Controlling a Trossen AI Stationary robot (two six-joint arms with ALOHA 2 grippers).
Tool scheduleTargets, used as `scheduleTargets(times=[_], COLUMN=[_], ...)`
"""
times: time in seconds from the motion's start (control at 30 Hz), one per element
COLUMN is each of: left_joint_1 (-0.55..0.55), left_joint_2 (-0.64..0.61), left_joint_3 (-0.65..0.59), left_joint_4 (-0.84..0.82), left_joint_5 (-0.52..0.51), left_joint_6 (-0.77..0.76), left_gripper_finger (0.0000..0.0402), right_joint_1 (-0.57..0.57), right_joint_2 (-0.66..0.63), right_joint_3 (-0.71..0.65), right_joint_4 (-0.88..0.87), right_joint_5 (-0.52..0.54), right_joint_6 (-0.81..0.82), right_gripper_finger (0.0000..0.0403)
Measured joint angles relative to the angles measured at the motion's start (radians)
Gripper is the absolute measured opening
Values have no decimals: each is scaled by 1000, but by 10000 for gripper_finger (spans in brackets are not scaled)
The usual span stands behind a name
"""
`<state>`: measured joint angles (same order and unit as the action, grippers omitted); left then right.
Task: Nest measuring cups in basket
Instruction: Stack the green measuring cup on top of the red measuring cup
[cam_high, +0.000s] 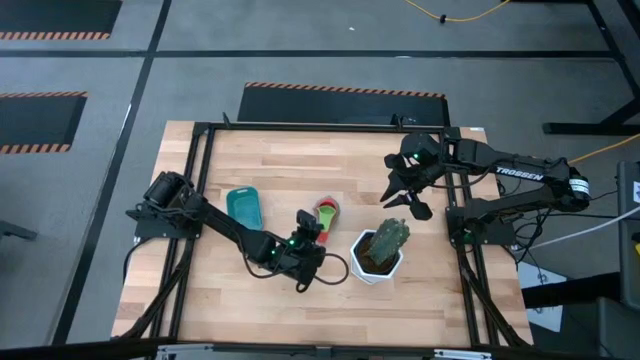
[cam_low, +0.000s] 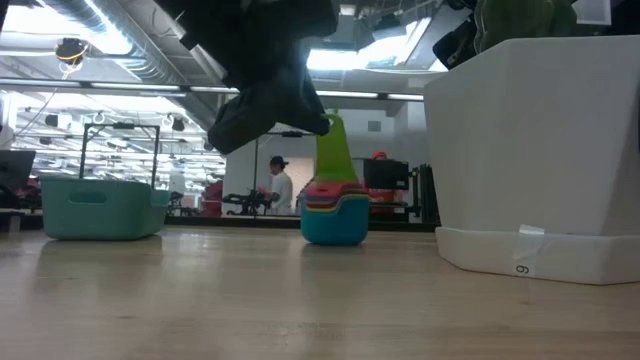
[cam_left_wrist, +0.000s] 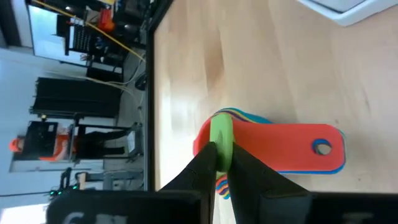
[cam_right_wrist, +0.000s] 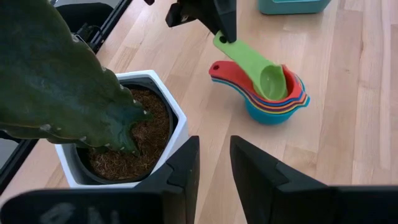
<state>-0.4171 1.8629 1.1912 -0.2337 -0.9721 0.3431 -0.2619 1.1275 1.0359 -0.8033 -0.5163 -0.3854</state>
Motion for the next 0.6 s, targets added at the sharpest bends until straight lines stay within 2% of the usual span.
scheduleTargets(times=[0.2, 0.4, 0.6], left_joint_1=[4, 22, 26], left_joint_2=[0, 0, 0], left_joint_3=[0, 0, 0], left_joint_4=[0, -1, -1], left_joint_5=[24, 64, 169], left_joint_6=[-10, -100, -155], left_gripper_finger=[58, 97, 109], right_joint_1=[0, 0, 0], right_joint_2=[0, 0, 0], right_joint_3=[0, 0, 0], right_joint_4=[0, 0, -1], right_joint_5=[0, 0, 0], right_joint_6=[0, 0, 0], right_gripper_finger=[94, 94, 94])
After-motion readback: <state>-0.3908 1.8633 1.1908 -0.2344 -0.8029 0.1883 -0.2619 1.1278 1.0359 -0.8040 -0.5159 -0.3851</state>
